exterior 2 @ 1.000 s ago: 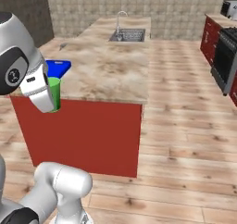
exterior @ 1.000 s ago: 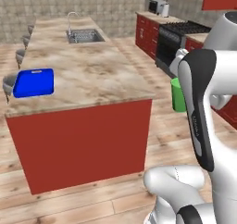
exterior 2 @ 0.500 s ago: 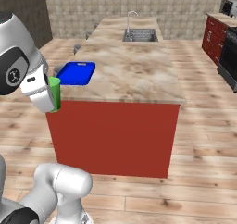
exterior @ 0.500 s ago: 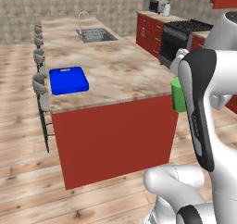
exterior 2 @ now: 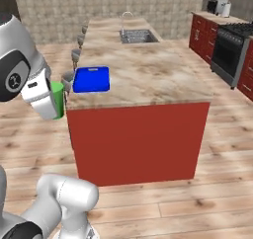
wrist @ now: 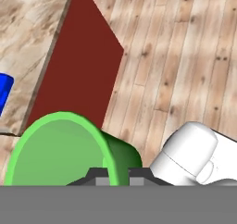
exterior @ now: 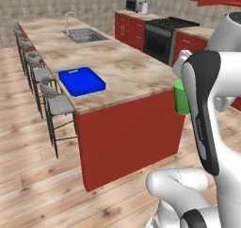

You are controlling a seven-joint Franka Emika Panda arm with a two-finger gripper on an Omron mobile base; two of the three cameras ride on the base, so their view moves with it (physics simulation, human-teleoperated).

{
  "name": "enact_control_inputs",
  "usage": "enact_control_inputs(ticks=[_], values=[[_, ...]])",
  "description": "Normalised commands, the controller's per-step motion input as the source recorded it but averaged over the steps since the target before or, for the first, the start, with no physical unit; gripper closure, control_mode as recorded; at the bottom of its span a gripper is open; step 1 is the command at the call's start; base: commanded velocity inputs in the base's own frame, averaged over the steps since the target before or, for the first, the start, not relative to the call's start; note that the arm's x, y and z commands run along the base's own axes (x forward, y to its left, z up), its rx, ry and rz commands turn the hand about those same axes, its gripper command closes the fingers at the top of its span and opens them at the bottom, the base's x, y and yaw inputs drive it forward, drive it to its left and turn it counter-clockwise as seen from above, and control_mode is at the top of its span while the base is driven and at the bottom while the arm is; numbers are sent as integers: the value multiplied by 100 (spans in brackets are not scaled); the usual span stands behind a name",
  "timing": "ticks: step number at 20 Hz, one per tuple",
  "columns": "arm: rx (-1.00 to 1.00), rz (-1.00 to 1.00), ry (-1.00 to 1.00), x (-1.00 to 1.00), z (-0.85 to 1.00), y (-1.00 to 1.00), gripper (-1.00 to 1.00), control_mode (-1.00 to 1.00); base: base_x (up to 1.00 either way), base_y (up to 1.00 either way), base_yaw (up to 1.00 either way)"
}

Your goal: There is a tray on the dining counter. Grab the cup, mug, and pitcher and place them on the tray. The pitcher may be placed next to the tray if it cannot fit the tray.

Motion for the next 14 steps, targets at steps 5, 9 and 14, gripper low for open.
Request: enact_control_inputs(ticks=[5, 9, 14], values=[[0, 0, 0, 0, 0, 0, 100, 100, 42, 100, -40], [0, 0, 0, 0, 0, 0, 100, 100, 39, 100, -39], [0, 0, 0, 0, 0, 0, 100, 100, 24, 100, -59]])
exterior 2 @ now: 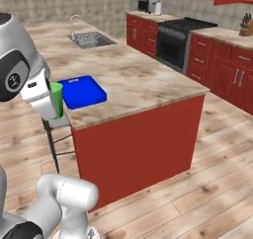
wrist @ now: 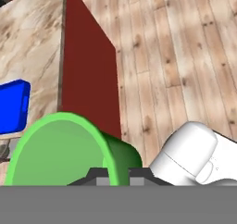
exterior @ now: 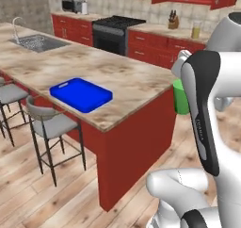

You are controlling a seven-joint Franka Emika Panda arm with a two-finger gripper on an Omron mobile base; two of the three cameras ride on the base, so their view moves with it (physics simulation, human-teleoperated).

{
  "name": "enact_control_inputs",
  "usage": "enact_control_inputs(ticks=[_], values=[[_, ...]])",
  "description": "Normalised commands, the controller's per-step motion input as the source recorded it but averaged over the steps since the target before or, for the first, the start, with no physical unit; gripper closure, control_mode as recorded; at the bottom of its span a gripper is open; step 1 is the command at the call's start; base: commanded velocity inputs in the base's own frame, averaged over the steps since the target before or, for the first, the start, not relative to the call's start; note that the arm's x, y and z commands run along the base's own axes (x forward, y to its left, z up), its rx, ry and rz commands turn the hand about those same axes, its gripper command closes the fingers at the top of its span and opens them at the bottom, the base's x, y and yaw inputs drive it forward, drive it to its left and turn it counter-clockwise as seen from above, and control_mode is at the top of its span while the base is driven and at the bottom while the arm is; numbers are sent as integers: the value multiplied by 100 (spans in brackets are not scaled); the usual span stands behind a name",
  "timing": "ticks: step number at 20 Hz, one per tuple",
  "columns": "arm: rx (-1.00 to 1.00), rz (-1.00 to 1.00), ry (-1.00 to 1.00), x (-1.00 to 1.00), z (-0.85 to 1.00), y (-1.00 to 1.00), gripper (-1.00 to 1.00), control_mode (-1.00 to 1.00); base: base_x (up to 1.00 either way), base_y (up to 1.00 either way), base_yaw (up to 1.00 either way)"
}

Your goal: There is a tray on the dining counter. Grab the cup, mug, and pitcher and place them on the tray. The pitcher may be placed next to the tray if it cannot fit the tray.

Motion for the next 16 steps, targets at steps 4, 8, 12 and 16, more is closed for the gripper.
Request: enact_control_inputs(ticks=[4, 8, 12, 16], values=[[0, 0, 0, 0, 0, 0, 100, 100, 21, 100, -61], [0, 0, 0, 0, 0, 0, 100, 100, 22, 100, -60], [0, 0, 0, 0, 0, 0, 100, 100, 19, 100, -56], [0, 0, 0, 0, 0, 0, 100, 100, 0, 100, -43]])
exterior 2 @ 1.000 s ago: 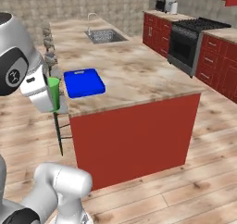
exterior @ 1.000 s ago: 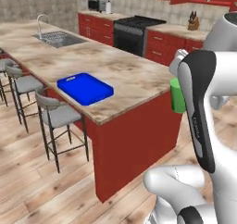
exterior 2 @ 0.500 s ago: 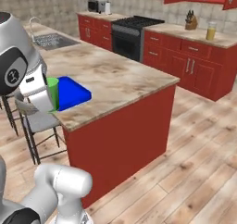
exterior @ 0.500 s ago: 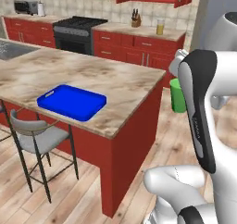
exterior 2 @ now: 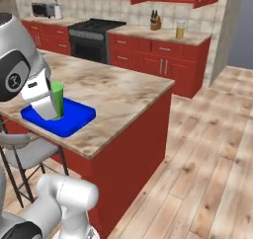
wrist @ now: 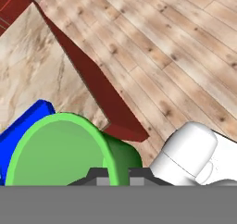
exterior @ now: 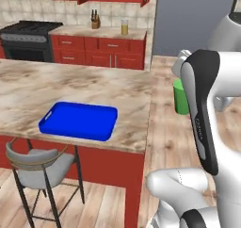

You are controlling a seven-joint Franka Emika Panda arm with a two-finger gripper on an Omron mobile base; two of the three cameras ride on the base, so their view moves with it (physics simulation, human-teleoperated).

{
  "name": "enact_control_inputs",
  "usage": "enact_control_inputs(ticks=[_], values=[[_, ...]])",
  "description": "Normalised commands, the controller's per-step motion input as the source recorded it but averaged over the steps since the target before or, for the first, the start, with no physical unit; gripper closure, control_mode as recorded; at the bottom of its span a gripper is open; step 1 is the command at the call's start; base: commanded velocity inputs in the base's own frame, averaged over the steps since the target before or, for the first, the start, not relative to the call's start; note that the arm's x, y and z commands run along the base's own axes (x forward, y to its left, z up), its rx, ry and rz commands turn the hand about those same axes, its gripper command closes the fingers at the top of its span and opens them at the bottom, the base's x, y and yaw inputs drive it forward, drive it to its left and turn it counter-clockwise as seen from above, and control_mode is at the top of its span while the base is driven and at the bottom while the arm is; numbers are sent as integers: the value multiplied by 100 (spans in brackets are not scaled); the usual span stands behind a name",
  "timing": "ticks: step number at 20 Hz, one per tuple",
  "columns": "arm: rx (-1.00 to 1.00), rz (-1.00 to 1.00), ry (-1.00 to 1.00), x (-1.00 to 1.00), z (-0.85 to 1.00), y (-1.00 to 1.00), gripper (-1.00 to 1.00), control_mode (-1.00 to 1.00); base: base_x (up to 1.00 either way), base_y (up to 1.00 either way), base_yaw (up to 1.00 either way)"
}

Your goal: There is a tray on the dining counter. Grab the cup, mug, and pitcher and place them on the tray. The pitcher may be placed next to the tray if it cannot fit the tray.

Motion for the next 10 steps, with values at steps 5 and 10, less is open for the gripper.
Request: enact_control_inputs(ticks=[5, 10], values=[[0, 0, 0, 0, 0, 0, 100, 100, 0, 100, -33], [0, 0, 0, 0, 0, 0, 100, 100, 1, 100, -28]])
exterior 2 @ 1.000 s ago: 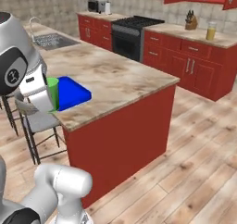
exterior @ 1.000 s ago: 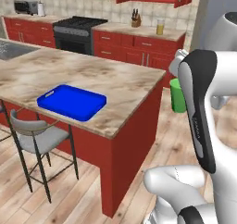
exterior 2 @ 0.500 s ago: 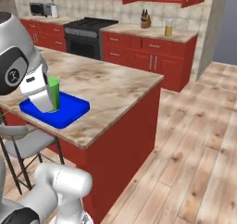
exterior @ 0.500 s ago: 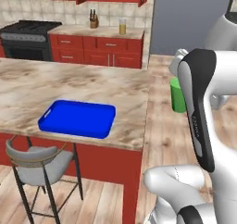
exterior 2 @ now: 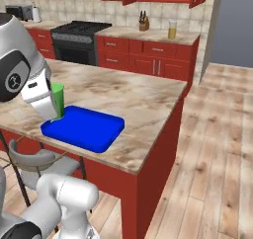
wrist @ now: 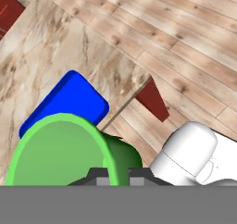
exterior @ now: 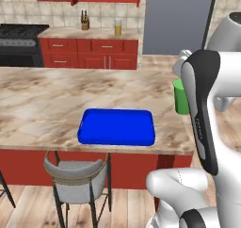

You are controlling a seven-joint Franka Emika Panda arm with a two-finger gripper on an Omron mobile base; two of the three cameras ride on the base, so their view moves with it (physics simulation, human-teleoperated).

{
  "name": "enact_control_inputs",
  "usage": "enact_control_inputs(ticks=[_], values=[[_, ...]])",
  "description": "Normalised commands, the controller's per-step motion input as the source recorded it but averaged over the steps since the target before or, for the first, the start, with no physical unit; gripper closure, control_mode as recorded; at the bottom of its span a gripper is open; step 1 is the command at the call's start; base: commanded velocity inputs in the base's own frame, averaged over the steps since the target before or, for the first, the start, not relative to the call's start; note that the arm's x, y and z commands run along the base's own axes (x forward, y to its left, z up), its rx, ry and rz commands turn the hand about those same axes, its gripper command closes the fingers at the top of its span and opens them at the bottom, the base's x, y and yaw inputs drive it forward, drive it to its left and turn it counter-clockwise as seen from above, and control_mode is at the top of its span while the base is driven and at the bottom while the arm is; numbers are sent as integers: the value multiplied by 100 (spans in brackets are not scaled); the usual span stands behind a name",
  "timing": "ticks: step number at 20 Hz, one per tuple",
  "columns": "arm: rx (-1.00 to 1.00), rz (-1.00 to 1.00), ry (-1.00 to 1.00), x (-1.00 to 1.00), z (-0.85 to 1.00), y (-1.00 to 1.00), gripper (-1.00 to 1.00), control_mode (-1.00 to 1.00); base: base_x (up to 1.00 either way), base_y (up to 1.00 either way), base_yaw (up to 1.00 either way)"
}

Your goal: There is a tray on the dining counter. Grab the cup, mug, and pitcher and place them on the tray. The pitcher may be placed next to the tray if it cannot fit the tray.

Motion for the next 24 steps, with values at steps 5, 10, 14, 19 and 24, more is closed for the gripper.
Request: enact_control_inputs(ticks=[5, 10, 14, 19, 24], values=[[0, 0, 0, 0, 0, 0, 100, 100, 7, 93, -21], [0, 0, 0, 0, 0, 0, 100, 100, 22, 33, -5], [0, 0, 0, 0, 0, 0, 100, 100, 33, 6, 0], [0, 0, 0, 0, 0, 0, 100, 100, 33, 0, 0], [0, 0, 0, 0, 0, 0, 100, 100, 34, 0, 0]])
